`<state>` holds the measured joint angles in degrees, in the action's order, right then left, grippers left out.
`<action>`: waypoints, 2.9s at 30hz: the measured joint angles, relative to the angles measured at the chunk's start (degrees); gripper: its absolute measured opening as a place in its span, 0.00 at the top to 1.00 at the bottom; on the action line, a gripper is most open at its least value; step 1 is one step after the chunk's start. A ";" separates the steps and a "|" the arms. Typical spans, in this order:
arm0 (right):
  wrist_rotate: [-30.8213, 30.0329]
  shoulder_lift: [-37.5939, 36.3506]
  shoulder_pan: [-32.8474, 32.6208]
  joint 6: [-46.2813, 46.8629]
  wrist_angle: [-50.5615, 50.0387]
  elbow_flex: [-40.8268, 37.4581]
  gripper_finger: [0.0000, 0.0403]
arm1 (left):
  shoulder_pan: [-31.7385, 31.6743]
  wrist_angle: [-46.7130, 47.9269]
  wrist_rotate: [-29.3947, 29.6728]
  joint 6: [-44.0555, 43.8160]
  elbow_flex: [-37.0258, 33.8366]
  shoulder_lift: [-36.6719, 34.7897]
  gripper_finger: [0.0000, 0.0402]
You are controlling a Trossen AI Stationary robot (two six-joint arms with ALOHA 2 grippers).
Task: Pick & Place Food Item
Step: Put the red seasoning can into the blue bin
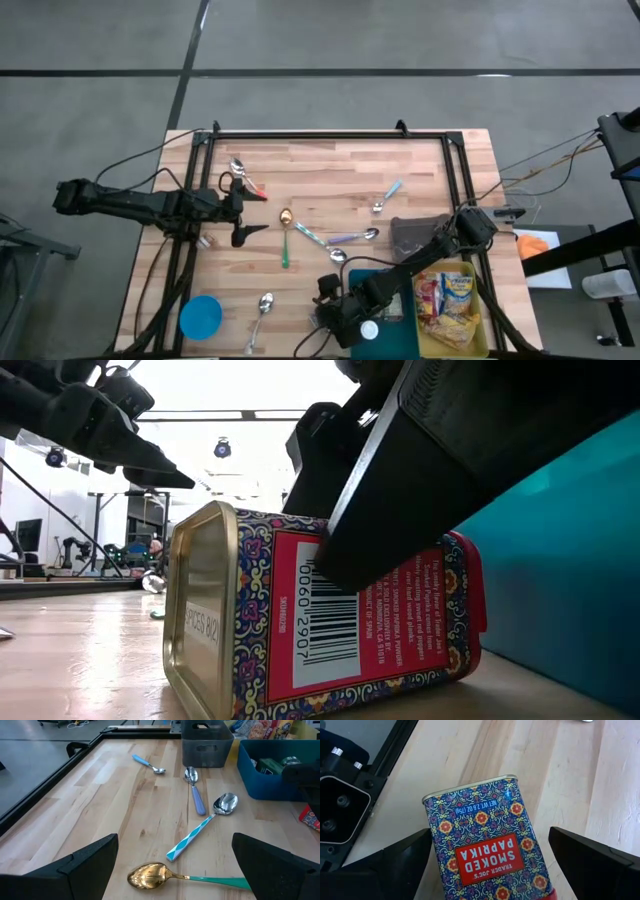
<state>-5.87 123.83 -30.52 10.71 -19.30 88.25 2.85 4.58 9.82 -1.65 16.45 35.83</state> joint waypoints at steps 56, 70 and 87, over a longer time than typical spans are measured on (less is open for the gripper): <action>1.53 0.04 0.38 2.33 -0.60 -0.09 0.28 | 0.02 0.02 0.00 -0.04 0.00 0.00 0.02; 1.40 0.04 0.55 2.18 -0.63 -0.11 0.27 | 0.00 0.01 0.00 -0.02 0.00 0.00 0.02; 1.38 0.04 0.55 2.21 -0.82 -0.11 0.30 | 0.02 0.02 -0.02 0.15 0.00 0.02 0.02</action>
<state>-4.49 123.87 -29.98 12.93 -20.12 88.14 2.87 4.60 9.80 -1.50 16.45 35.85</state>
